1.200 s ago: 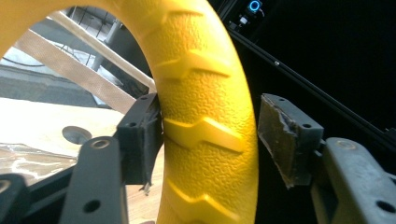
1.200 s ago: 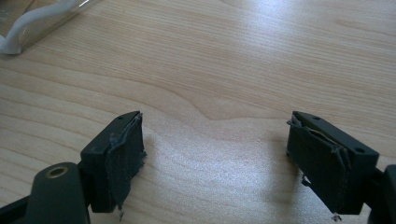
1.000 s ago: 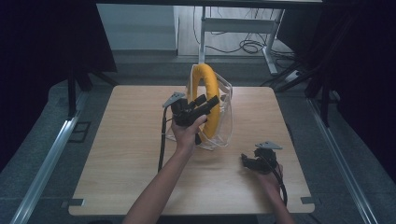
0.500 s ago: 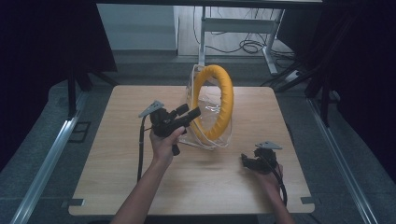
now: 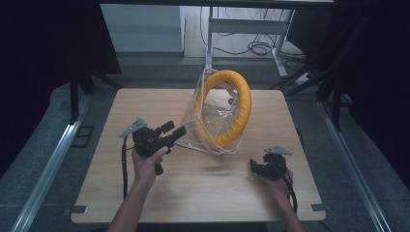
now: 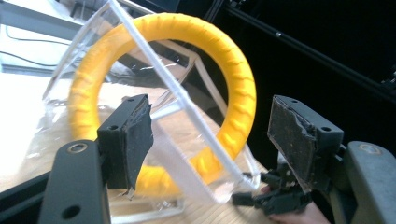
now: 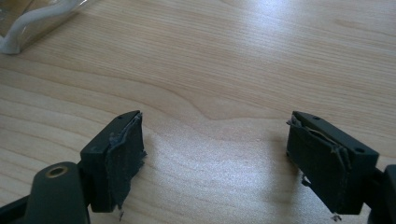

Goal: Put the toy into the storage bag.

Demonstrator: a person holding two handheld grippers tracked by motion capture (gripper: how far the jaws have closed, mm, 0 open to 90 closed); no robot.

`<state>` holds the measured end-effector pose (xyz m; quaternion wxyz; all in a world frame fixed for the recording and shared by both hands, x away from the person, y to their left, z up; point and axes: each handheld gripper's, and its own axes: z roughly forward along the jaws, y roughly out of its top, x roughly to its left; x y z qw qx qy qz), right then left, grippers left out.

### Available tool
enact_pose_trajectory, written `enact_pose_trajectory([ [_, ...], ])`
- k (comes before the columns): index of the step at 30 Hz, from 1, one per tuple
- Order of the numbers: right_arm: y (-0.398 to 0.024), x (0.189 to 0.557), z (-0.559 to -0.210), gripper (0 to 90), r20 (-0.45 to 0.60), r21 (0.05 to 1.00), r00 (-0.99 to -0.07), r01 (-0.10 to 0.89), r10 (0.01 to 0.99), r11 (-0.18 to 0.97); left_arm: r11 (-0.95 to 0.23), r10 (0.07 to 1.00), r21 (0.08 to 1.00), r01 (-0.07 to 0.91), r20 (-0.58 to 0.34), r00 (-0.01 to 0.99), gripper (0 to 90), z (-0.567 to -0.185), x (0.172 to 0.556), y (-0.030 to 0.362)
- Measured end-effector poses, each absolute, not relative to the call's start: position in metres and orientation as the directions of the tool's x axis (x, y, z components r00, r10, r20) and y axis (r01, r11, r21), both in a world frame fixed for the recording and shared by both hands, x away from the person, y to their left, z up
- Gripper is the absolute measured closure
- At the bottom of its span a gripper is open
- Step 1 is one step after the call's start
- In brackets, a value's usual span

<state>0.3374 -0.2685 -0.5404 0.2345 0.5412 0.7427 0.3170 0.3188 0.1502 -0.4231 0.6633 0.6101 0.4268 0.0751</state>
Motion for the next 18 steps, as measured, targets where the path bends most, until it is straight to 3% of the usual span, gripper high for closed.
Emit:
enact_pose_trajectory([
  [18,-0.269,0.337,-0.54,19.1,-0.005,0.725,-0.304,0.655,0.953,0.213,0.201,0.649,0.866,0.459,-0.468,0.599,30.3,-0.441,0.303,0.174],
])
